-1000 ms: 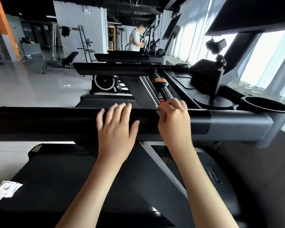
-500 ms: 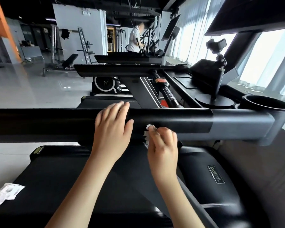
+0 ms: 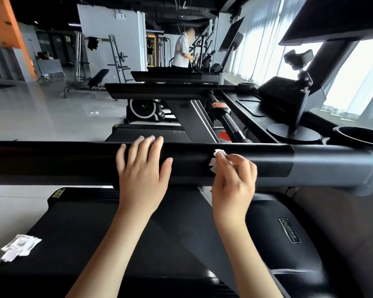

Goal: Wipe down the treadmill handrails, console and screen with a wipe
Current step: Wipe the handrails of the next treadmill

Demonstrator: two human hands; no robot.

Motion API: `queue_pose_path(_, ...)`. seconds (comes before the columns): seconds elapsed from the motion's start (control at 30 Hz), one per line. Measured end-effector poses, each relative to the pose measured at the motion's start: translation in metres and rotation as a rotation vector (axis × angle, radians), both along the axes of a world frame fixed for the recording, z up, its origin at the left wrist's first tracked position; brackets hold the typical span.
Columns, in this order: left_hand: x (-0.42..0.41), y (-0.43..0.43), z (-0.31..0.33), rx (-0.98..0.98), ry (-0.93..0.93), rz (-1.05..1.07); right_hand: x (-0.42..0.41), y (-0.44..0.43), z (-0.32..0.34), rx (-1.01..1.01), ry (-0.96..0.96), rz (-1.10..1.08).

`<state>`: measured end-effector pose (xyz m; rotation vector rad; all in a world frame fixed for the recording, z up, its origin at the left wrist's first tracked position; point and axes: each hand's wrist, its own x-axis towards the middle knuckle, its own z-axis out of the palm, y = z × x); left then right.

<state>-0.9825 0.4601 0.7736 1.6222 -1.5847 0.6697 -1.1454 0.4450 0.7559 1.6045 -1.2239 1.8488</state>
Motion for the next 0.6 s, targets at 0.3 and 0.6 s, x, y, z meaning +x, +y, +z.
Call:
queue_pose_path(0.3, -0.001, 0.0, 0.0, -0.003, 0.004, -0.003, 0.016, -0.01, 0.021, 0.038, 0.094, 0.059)
queue_pose_path(0.6, 0.001, 0.0, 0.001, 0.01, 0.004, -0.005, 0.027, -0.03, 0.064, 0.246, 0.366, 0.26)
